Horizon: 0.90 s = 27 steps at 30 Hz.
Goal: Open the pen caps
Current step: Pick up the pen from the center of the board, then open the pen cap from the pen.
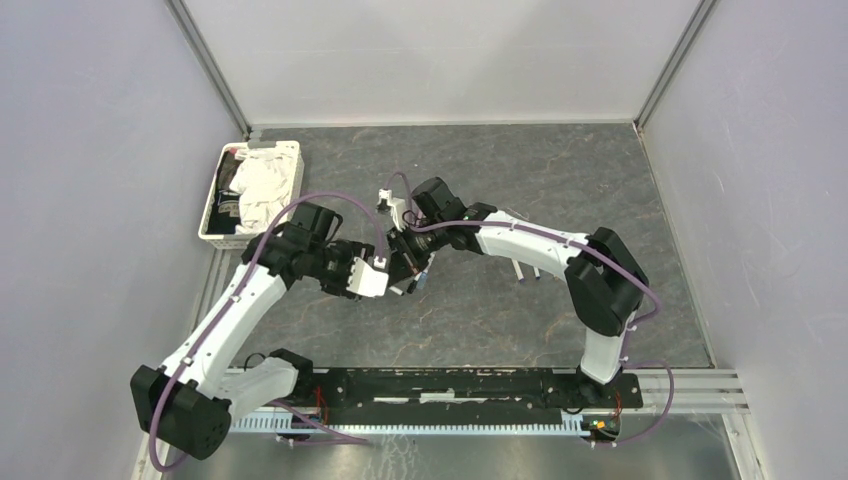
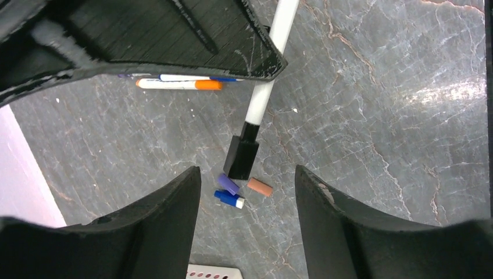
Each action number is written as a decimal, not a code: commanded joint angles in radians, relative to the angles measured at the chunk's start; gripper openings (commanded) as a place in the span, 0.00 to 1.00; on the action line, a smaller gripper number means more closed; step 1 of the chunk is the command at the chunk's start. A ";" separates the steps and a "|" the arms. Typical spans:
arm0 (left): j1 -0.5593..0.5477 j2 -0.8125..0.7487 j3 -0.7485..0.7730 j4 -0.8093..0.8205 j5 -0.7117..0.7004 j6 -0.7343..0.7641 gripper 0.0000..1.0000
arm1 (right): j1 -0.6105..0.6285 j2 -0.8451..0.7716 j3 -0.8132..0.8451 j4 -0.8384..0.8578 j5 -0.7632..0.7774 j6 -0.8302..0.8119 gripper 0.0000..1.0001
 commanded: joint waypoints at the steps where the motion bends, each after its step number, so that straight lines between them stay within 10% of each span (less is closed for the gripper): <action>1: -0.023 -0.002 -0.014 -0.018 -0.015 0.051 0.63 | 0.007 0.021 0.037 0.088 -0.073 0.057 0.04; 11: -0.051 0.017 -0.016 -0.042 -0.040 0.058 0.33 | 0.010 0.047 0.030 0.152 -0.115 0.115 0.06; 14: -0.053 0.015 -0.015 -0.043 -0.048 0.055 0.05 | 0.010 0.044 0.012 0.198 -0.123 0.148 0.23; 27: -0.055 0.018 0.033 -0.045 -0.062 0.032 0.02 | 0.035 0.092 0.022 0.178 -0.114 0.135 0.47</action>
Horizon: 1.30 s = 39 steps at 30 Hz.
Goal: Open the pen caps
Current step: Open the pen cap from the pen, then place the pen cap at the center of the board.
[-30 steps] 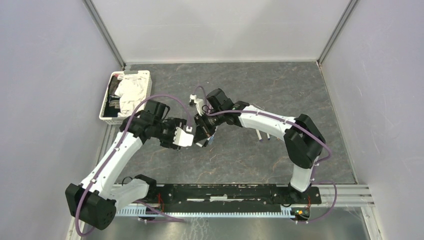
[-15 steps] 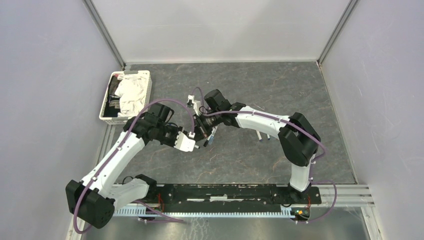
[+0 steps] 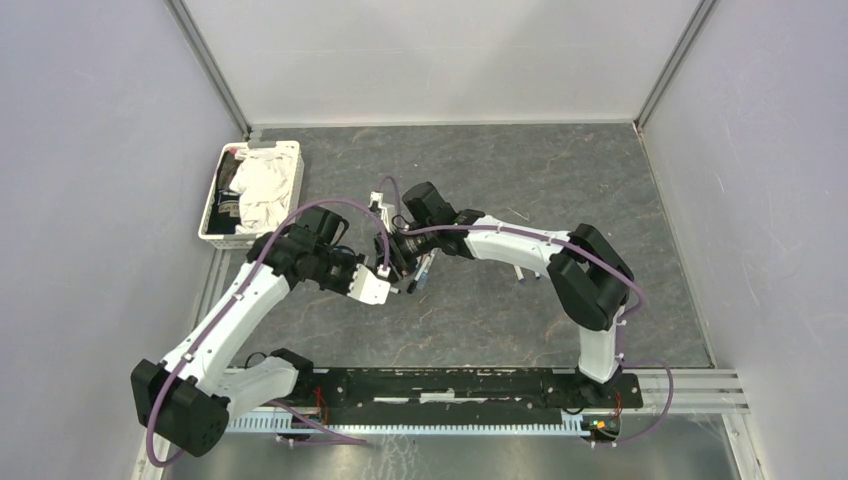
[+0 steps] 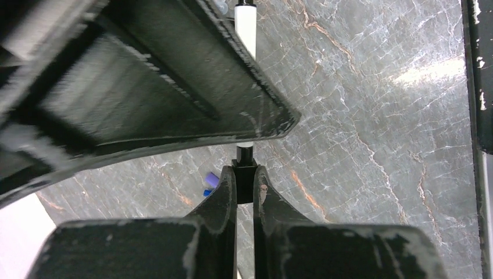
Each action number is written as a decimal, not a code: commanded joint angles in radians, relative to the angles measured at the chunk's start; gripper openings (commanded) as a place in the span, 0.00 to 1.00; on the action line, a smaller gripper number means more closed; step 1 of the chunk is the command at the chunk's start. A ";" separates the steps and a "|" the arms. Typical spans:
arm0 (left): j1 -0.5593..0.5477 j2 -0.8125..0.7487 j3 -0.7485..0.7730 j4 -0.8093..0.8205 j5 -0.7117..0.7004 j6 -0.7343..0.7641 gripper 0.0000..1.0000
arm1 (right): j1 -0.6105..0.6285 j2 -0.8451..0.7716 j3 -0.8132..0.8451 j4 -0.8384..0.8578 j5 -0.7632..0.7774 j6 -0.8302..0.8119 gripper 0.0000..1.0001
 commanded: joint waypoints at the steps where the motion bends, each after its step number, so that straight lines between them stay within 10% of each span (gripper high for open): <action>1: -0.003 0.004 0.044 0.007 -0.012 0.000 0.02 | 0.008 0.027 0.020 -0.006 -0.011 -0.025 0.47; 5: -0.004 0.007 0.044 0.009 -0.017 -0.002 0.02 | 0.013 0.026 0.014 0.010 -0.005 -0.017 0.39; 10: -0.003 0.006 0.026 0.011 -0.065 0.019 0.02 | 0.009 0.008 0.020 -0.016 0.016 -0.035 0.00; 27: 0.017 0.077 0.002 0.222 -0.399 -0.044 0.02 | -0.110 -0.175 -0.292 -0.133 0.112 -0.185 0.00; 39: 0.048 0.279 -0.093 0.451 -0.306 -0.335 0.02 | -0.422 -0.540 -0.492 -0.206 0.847 -0.166 0.00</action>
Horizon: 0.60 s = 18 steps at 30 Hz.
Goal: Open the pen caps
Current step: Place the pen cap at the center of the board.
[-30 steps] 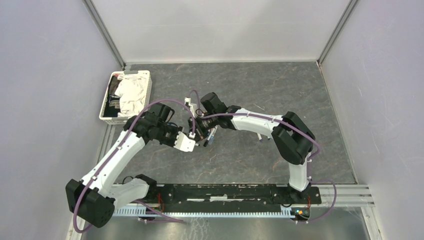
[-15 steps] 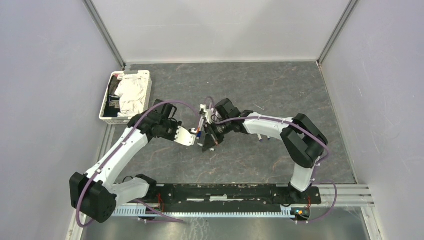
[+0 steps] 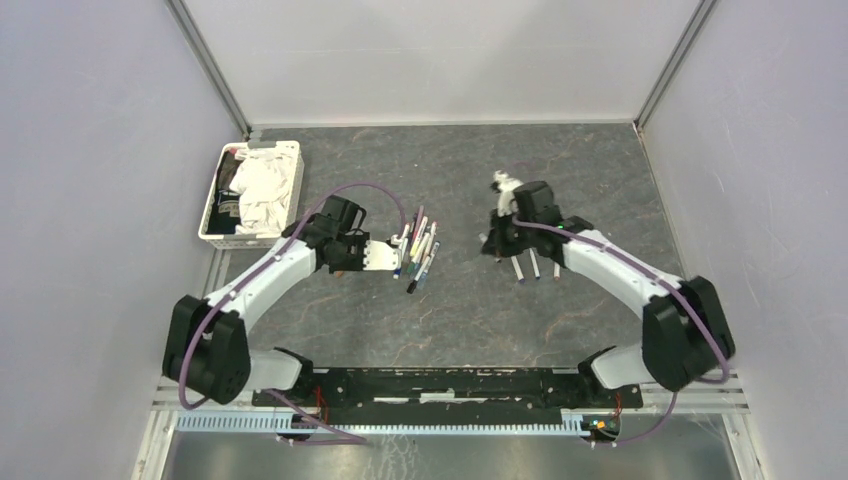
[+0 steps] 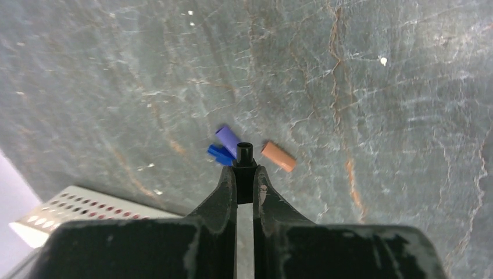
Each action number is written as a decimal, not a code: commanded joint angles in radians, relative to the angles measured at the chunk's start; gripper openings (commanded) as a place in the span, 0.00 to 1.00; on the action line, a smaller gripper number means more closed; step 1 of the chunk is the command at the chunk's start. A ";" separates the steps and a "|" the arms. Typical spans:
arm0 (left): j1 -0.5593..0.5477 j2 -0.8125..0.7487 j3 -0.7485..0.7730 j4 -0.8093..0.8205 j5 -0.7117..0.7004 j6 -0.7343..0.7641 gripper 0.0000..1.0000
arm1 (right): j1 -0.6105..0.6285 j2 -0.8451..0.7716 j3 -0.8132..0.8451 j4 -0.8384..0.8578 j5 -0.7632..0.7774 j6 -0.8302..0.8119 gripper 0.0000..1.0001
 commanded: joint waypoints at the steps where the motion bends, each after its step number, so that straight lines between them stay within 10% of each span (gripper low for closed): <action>1: 0.032 0.051 -0.061 0.141 0.032 -0.116 0.03 | -0.102 -0.116 -0.067 -0.022 0.386 0.012 0.00; 18: 0.093 0.203 -0.054 0.215 0.081 -0.196 0.39 | -0.214 -0.025 -0.155 0.000 0.719 0.026 0.00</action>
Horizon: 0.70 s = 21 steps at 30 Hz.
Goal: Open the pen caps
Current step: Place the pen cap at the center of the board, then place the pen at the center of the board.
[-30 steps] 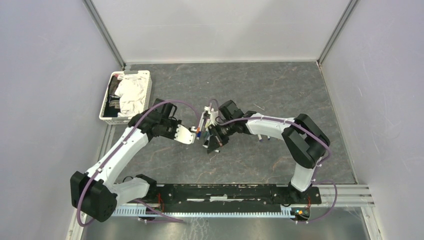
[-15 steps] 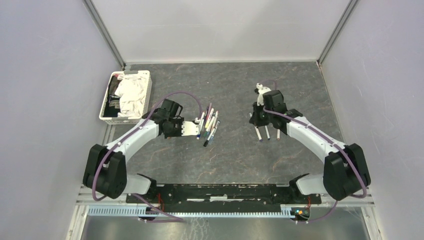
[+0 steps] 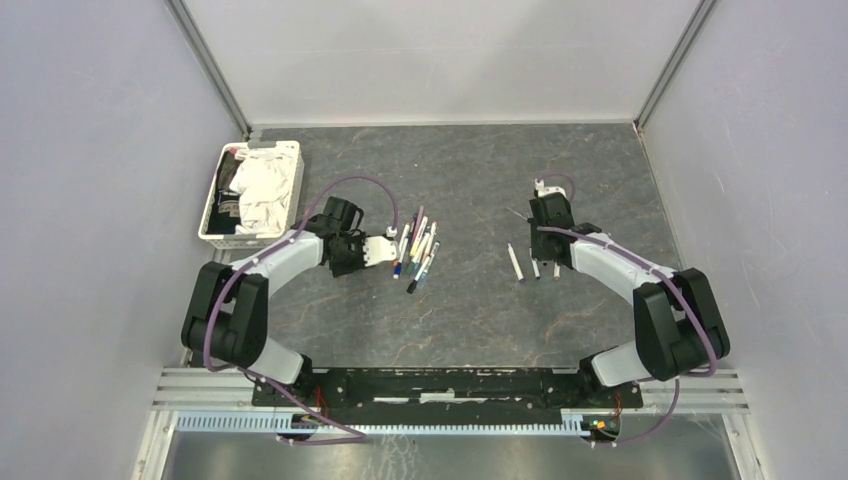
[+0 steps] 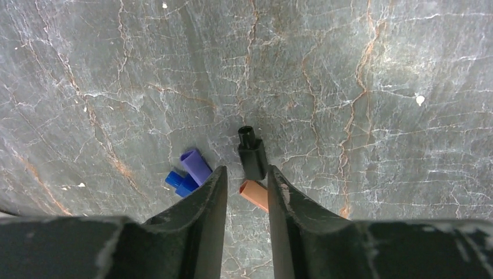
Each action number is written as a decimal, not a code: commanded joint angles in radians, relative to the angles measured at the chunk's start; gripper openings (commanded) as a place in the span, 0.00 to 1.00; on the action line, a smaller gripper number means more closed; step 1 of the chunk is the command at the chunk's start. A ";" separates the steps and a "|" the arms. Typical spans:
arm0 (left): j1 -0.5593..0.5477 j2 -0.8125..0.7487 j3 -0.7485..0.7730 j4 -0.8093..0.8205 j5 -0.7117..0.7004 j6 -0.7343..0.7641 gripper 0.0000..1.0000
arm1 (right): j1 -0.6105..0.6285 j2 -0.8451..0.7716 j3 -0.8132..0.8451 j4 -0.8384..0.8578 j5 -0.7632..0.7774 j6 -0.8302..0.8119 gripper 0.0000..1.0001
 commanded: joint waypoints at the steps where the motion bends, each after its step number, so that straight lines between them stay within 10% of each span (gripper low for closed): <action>1: 0.008 0.000 0.021 0.026 0.032 -0.060 0.43 | -0.024 0.001 -0.045 0.017 0.093 0.018 0.00; 11: 0.154 -0.041 0.284 -0.219 0.331 -0.241 0.94 | -0.065 0.038 -0.087 0.053 0.041 0.009 0.04; 21: 0.213 -0.070 0.416 -0.305 0.386 -0.405 1.00 | -0.067 0.049 -0.081 0.061 -0.007 0.013 0.15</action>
